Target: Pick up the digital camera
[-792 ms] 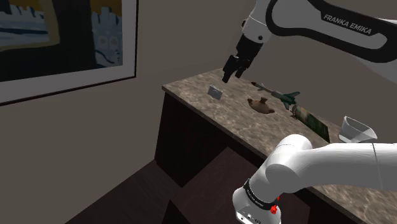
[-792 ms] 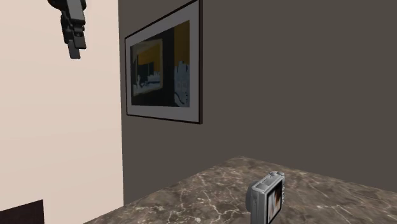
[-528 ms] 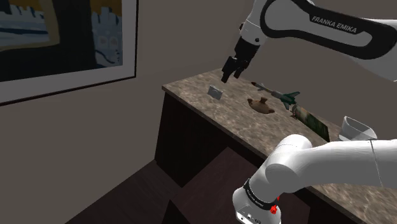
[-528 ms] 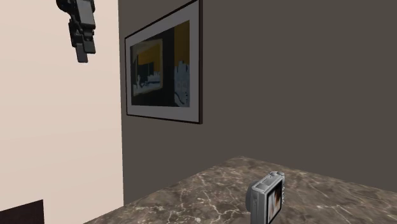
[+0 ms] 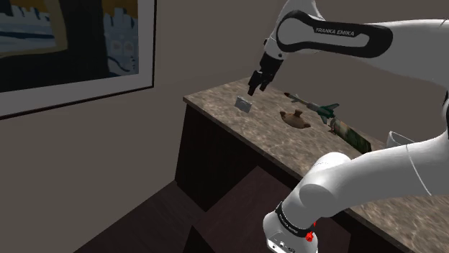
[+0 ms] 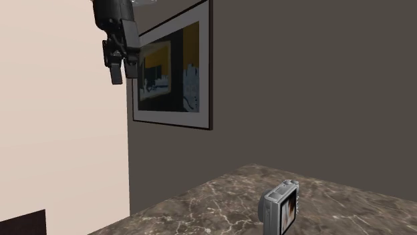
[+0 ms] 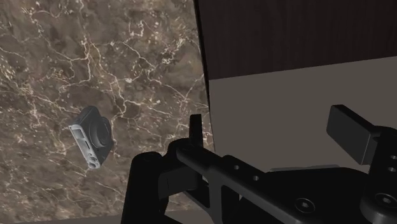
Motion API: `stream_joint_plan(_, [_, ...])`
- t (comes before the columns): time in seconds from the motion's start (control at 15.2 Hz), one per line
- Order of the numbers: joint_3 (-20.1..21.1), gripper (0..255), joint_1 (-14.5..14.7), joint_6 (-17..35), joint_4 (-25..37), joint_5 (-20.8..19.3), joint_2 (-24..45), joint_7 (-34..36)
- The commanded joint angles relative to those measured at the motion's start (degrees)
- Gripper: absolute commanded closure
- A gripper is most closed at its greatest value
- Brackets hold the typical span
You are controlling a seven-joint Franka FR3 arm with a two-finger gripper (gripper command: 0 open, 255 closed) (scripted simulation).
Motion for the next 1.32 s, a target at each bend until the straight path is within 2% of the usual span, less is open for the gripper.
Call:
stream_joint_plan(0.0, [-2.19, 0, -0.24, 2.13, 0.82, -0.25, 3.05, -2.49])
stream_joint_plan(0.33, [-7.4, 0, -0.31, 7.11, 4.67, 0.78, 12.45, -8.79])
stream_joint_plan(0.59, [-11.25, 0, -0.28, 10.31, 9.05, 3.36, 20.87, -14.45])
stream_joint_plan(0.92, [-14.8, 0, -1.19, 12.86, 16.22, 8.98, 32.48, -22.35])
stream_joint_plan(1.25, [-15.92, 0, -4.3, 13.3, 25.47, 15.89, 44.83, -30.03])
